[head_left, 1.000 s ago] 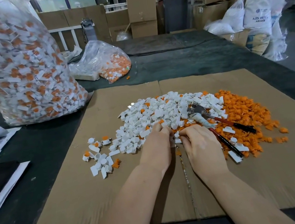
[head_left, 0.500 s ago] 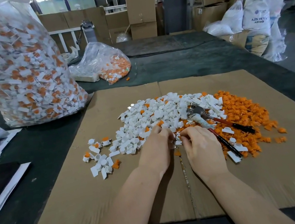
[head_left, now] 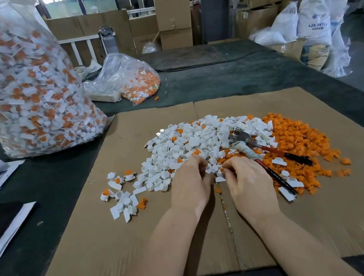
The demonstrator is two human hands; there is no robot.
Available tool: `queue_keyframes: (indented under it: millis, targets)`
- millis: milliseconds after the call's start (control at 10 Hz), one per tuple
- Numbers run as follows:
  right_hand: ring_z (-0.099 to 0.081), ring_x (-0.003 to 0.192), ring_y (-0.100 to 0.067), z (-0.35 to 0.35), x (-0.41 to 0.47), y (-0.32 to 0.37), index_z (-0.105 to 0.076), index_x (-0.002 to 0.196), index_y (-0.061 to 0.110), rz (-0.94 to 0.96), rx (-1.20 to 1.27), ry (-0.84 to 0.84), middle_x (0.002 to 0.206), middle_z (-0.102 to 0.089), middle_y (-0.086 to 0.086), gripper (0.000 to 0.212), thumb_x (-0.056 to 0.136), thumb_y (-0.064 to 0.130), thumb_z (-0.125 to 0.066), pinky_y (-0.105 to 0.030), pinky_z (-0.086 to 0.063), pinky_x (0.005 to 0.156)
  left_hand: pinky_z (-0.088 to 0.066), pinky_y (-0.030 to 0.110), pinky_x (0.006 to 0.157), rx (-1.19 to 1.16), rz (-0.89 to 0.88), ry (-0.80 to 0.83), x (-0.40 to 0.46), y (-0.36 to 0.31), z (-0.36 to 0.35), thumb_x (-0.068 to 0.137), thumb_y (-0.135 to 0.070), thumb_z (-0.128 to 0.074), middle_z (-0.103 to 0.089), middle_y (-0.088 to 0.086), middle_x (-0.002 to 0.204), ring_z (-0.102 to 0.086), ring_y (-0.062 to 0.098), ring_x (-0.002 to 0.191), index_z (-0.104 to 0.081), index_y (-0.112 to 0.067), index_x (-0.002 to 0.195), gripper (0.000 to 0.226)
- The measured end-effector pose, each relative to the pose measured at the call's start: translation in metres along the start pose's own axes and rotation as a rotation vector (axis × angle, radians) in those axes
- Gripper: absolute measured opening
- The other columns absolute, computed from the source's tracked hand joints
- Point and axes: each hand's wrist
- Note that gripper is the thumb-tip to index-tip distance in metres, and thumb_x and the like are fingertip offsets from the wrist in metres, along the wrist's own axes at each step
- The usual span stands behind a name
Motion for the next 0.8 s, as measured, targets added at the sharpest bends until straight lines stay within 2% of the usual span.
queue_keyframes:
  millis: [100,200,300,400,500,600,700,800]
  targets:
    - [-0.060,0.066,-0.023,0.000,0.000,0.000,-0.064,0.078,0.004,-0.003,0.001,-0.001,0.071,-0.064,-0.006,0.008,0.078,-0.002,-0.070,-0.037,-0.053,0.062,-0.041,0.018,0.071,-0.003,0.005,0.020,-0.001,-0.001,0.000,0.084,-0.017,-0.070,-0.057,-0.007,0.088,-0.054,0.010,0.078,-0.050,-0.022,0.093,0.022]
    - [-0.061,0.069,-0.021,0.001,0.000,0.000,-0.065,0.080,0.005,-0.023,0.026,-0.002,0.074,-0.065,-0.005,0.005,0.081,0.001,-0.069,-0.033,-0.052,0.063,-0.039,0.014,0.064,-0.094,0.006,-0.041,-0.003,-0.001,0.001,0.085,-0.017,-0.068,-0.056,-0.011,0.079,-0.053,0.005,0.072,-0.048,-0.025,0.089,0.022]
    - [-0.059,0.071,-0.016,0.002,0.001,-0.001,-0.066,0.083,0.006,-0.043,0.096,0.026,0.076,-0.065,-0.003,0.003,0.084,0.004,-0.065,-0.027,-0.050,0.064,-0.046,0.016,0.065,-0.336,0.085,-0.086,-0.005,-0.004,0.004,0.087,-0.018,-0.065,-0.060,-0.010,0.077,-0.058,0.007,0.074,-0.054,-0.028,0.081,0.017]
    - [-0.058,0.070,-0.014,0.003,0.001,0.000,-0.066,0.085,0.008,-0.045,0.156,0.062,0.075,-0.064,0.000,0.005,0.086,0.005,-0.062,-0.025,-0.049,0.062,-0.053,0.039,0.082,-0.610,0.178,-0.046,-0.007,-0.011,0.004,0.087,-0.013,-0.065,-0.065,-0.003,0.080,-0.064,0.023,0.086,-0.064,-0.028,0.075,0.020]
    - [-0.058,0.068,-0.010,0.005,0.001,0.000,-0.066,0.084,0.010,-0.070,0.175,0.054,0.074,-0.064,0.002,0.007,0.087,0.006,-0.061,-0.020,-0.047,0.061,-0.053,0.039,0.087,-0.782,0.227,0.023,-0.013,-0.013,0.002,0.088,-0.014,-0.064,-0.071,0.004,0.086,-0.066,0.026,0.091,-0.071,-0.026,0.082,0.015]
    - [-0.057,0.067,-0.011,0.005,0.001,0.000,-0.066,0.083,0.009,-0.068,0.173,0.050,0.073,-0.063,0.001,0.005,0.086,0.006,-0.062,-0.019,-0.045,0.060,-0.054,0.034,0.085,-0.784,0.207,0.053,-0.017,-0.009,0.002,0.083,-0.016,-0.070,-0.074,0.003,0.089,-0.069,0.017,0.086,-0.074,-0.019,0.093,0.011]
    - [-0.055,0.063,-0.007,0.004,0.001,-0.001,-0.065,0.082,0.009,-0.071,0.196,0.040,0.070,-0.062,0.003,0.005,0.086,0.005,-0.063,-0.011,-0.041,0.059,-0.054,0.041,0.087,-0.705,0.194,0.017,-0.016,-0.007,0.000,0.087,-0.010,-0.065,-0.072,0.007,0.081,-0.068,0.021,0.080,-0.071,-0.022,0.080,0.015]
    - [-0.056,0.063,-0.005,0.004,0.001,-0.002,-0.064,0.084,0.012,-0.144,0.309,0.029,0.069,-0.061,0.008,0.008,0.085,0.004,-0.063,-0.012,-0.045,0.061,-0.056,0.040,0.084,-0.747,0.245,-0.016,-0.015,-0.008,-0.002,0.090,-0.006,-0.060,-0.066,0.002,0.068,-0.067,0.022,0.072,-0.064,-0.020,0.079,0.018]
Point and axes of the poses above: each hand's wrist, its own x-axis towards the middle knuckle, its own z-axis out of the back of the hand, y = z × x
